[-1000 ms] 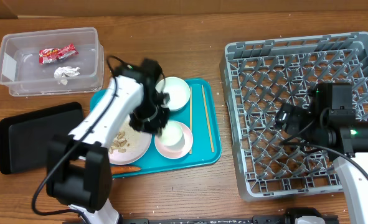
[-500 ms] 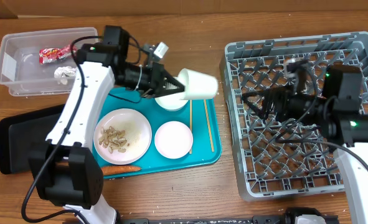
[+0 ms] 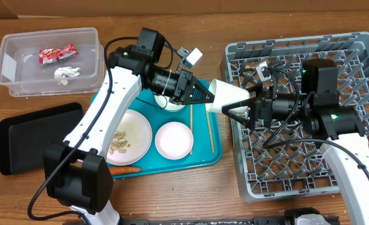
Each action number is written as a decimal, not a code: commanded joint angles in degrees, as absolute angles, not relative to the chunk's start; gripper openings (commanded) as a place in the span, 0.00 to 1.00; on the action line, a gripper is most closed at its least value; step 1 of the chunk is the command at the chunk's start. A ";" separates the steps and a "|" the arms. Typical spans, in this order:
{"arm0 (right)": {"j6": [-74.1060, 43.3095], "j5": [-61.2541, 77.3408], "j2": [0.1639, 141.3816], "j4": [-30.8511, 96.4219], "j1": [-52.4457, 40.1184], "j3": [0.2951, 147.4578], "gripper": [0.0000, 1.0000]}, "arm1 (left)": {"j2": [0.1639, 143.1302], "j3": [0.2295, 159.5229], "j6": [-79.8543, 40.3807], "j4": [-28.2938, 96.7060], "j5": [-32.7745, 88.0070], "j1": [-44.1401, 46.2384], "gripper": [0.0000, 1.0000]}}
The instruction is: Sort waste into correct bins and load items into the dishwasher
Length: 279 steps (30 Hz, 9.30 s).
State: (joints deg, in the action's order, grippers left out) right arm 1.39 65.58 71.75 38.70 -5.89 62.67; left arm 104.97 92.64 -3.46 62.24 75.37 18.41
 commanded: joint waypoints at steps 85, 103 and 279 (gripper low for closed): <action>-10.26 7.38 84.25 79.48 38.57 75.66 0.80 | 95.79 93.82 -9.26 72.23 18.63 -2.33 0.58; -1.43 27.77 84.01 71.92 -9.34 86.41 0.77 | 95.79 93.80 -13.54 76.09 5.32 -2.33 0.63; -47.18 -65.87 114.24 85.95 -12.82 102.13 0.04 | 95.88 93.80 -16.71 72.99 3.62 -2.33 0.88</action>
